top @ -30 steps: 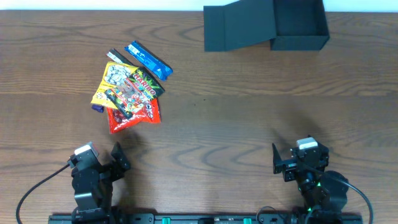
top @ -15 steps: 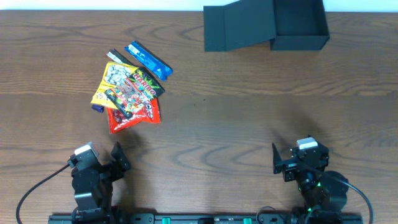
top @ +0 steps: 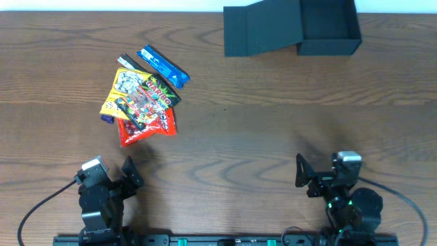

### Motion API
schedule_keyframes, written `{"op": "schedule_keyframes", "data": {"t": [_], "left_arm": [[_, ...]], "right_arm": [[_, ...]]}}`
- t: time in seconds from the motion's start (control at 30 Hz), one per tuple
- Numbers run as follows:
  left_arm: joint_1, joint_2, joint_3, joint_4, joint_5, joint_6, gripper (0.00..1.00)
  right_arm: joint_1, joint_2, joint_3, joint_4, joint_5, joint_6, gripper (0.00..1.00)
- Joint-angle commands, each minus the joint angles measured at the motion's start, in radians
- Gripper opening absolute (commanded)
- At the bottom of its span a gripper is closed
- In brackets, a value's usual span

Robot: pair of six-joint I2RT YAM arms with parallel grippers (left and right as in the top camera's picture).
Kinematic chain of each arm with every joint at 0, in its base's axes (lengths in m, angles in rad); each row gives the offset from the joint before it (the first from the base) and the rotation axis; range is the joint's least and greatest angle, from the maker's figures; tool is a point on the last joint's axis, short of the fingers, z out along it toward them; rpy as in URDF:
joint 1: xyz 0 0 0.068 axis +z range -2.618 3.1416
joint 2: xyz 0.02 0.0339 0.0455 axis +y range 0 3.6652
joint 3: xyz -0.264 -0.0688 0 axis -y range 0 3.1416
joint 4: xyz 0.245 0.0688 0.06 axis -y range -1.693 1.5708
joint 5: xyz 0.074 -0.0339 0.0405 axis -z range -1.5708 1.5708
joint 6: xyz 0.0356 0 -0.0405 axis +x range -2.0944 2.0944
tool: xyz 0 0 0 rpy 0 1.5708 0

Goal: Pack container

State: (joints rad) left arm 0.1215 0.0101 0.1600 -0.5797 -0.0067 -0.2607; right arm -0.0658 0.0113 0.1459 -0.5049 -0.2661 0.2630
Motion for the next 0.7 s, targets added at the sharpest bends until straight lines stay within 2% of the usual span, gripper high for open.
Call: {"op": "schedule_keyframes", "data": {"t": [0.0, 0.33, 0.53, 0.67], "left_arm": [[-0.004, -0.006, -0.009, 0.001, -0.003, 0.014, 0.95], [-0.004, -0.006, -0.009, 0.001, -0.003, 0.014, 0.95], [-0.004, -0.006, -0.009, 0.001, -0.003, 0.014, 0.95], [-0.004, -0.006, -0.009, 0.001, -0.003, 0.014, 0.95]], "right_arm": [[0.006, -0.006, -0.005, -0.003, -0.03, 0.291, 0.99], [0.006, -0.006, -0.005, 0.069, -0.048, 0.317, 0.99], [0.006, 0.034, 0.018, 0.149, -0.097, 0.194, 0.99], [0.006, 0.188, 0.111, 0.159, -0.037, 0.096, 0.99]]}}
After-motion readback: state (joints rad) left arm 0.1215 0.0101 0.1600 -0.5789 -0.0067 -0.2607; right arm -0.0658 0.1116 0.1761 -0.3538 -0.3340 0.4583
